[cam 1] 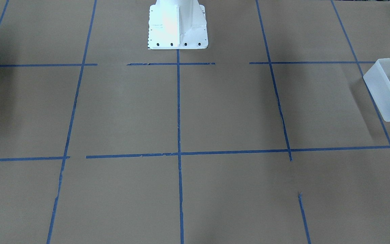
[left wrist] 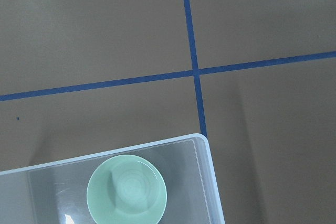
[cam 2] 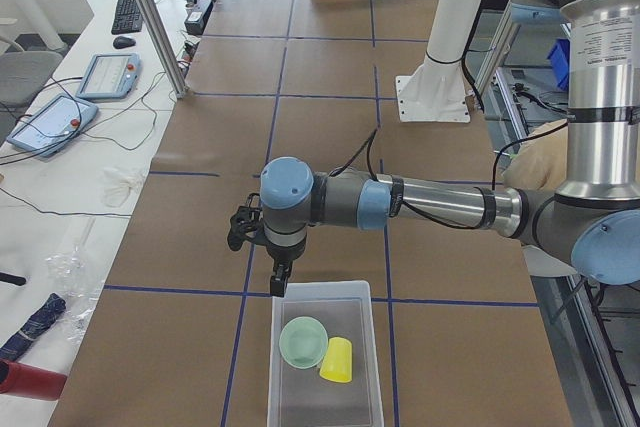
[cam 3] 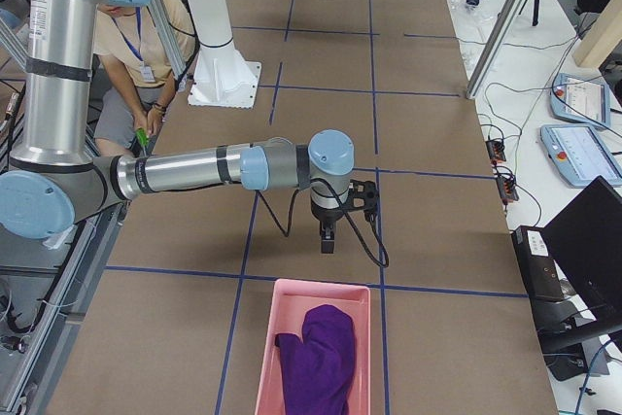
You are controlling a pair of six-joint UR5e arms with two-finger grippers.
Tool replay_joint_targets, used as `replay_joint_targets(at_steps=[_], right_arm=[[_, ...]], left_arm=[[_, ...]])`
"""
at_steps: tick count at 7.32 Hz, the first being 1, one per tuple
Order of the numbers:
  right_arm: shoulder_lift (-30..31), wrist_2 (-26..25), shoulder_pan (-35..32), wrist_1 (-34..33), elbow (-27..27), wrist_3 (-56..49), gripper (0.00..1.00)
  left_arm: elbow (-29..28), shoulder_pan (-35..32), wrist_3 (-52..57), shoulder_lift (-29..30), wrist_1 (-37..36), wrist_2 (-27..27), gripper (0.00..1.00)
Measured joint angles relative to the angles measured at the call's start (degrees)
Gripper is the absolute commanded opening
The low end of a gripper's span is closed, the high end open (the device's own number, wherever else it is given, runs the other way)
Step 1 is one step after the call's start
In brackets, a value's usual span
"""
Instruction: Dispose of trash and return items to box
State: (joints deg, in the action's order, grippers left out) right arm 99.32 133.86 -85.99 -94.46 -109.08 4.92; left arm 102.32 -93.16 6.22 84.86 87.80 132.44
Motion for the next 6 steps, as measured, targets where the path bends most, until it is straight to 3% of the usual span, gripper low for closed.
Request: replay_joint_targets(at_steps=[6], right_arm=[[0.0,0.0,0.05,-0.02,0.09,0.09,1.0]], left_arm=[[0.19,0.0,-0.29,0.48,0.08,0.1,1.0]])
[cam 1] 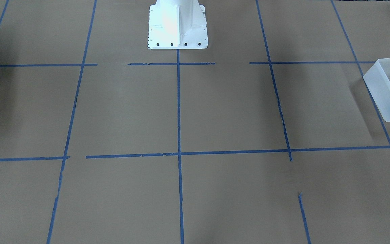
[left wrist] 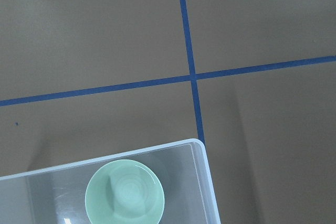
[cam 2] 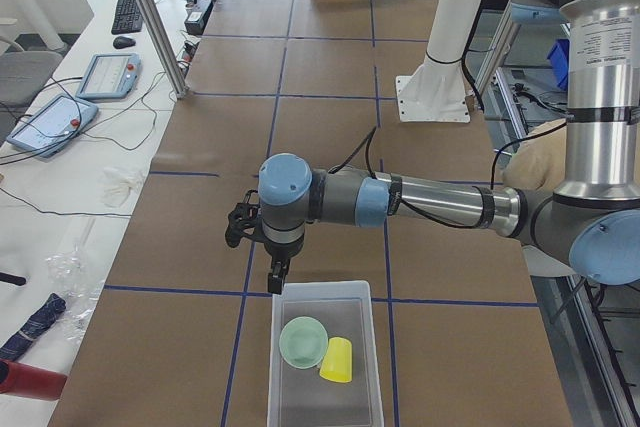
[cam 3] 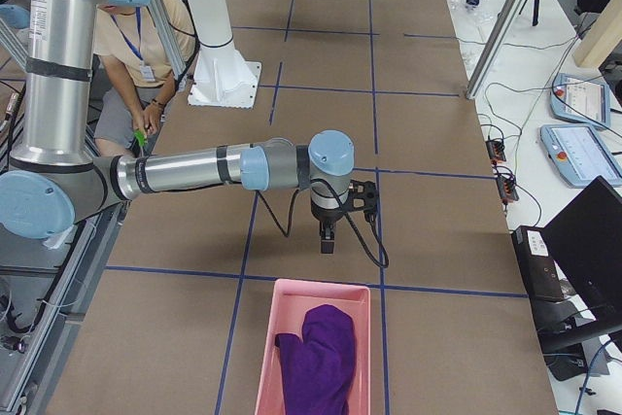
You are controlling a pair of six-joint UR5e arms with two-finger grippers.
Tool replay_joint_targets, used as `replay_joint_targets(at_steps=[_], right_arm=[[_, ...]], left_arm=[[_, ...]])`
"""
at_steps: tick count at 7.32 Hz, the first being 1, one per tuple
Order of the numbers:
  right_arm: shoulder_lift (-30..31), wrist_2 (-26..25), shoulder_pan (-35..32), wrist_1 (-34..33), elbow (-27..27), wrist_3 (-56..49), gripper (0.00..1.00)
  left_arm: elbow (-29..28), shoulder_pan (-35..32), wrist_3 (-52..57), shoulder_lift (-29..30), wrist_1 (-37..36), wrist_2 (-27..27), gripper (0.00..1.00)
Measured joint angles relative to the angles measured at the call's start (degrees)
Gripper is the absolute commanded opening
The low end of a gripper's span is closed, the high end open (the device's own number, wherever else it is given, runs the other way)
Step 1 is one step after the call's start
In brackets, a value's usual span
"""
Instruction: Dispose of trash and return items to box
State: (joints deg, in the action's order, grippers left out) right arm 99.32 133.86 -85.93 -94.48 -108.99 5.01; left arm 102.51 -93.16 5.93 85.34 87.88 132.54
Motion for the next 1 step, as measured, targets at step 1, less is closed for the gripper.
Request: replay_joint_targets(at_steps=[1], right_arm=[[0.0,0.0,0.01,0.0,0.0,0.0,1.0]], left_arm=[[0.03,0.0,-0.03,0.13,0.01,0.0,1.0]])
